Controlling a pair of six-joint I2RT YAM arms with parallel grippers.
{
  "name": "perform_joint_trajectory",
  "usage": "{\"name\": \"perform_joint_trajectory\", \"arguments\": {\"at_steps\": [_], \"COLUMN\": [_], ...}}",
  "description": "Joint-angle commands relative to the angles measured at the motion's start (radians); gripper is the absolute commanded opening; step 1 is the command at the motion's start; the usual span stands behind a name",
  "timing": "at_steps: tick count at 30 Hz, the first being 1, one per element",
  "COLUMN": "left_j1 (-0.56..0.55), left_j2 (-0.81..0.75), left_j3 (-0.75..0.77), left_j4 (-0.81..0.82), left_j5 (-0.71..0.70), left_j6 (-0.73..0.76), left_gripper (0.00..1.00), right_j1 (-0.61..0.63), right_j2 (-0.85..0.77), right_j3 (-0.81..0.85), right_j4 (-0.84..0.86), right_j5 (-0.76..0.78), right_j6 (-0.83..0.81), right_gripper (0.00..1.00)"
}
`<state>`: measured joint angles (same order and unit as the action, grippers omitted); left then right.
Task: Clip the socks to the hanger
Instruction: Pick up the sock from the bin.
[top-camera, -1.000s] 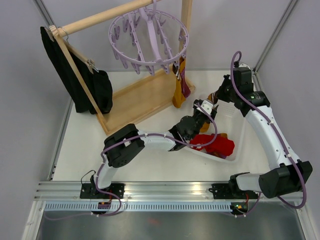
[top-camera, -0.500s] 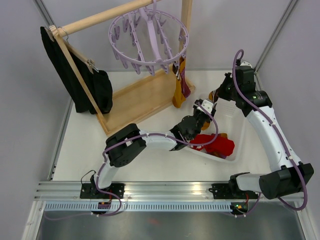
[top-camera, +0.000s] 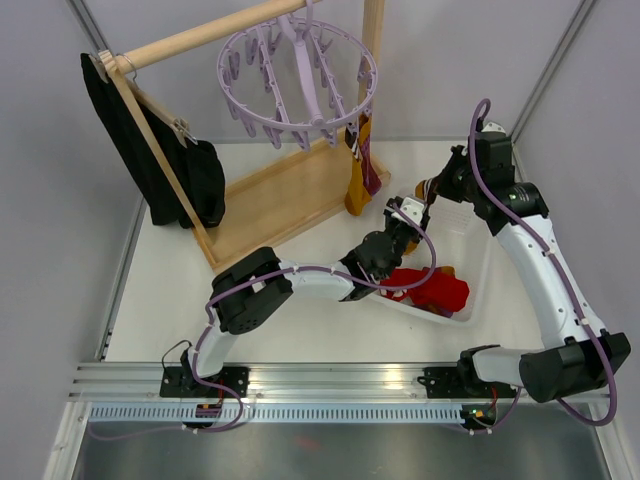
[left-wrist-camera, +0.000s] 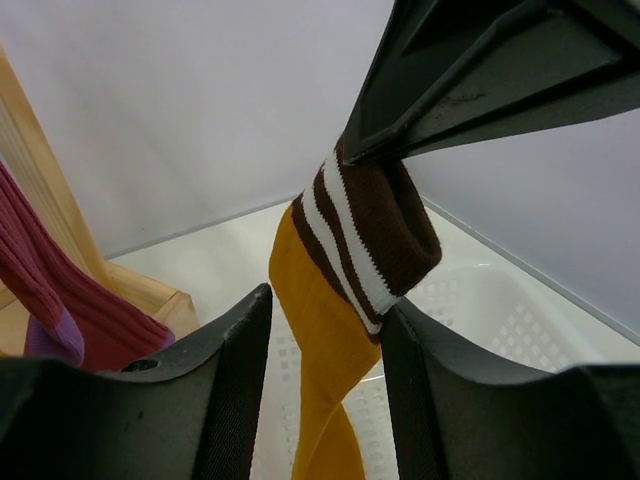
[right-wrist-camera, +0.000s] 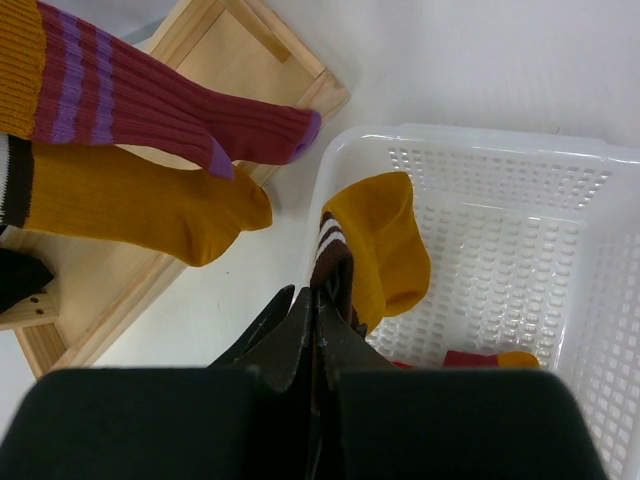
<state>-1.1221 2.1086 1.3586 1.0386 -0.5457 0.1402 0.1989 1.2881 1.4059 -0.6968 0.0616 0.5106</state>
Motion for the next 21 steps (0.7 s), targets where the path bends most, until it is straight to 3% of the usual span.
{"name": "perform_joint_trajectory", "arguments": {"at_steps": [1, 21], "left_j1": [-0.002, -0.001], "left_j2": [-0.004, -0.024], "left_j3": [0.028, 0.050], "left_j4": [0.072, 0.115], "left_j5": [-0.031, -0.025], "left_j6": [0.029, 0.047], "left_gripper": [0.52, 0.48], "right_j1": [-0.004, -0.003], "right_j2": [-0.032, -0.047], "right_j3": [0.025, 0.011], "right_j4": [0.000, -0.013], "right_j5": [-0.011, -0.012], "right_j6": [0.002, -0.011], "right_gripper": [0.00, 0.00]}}
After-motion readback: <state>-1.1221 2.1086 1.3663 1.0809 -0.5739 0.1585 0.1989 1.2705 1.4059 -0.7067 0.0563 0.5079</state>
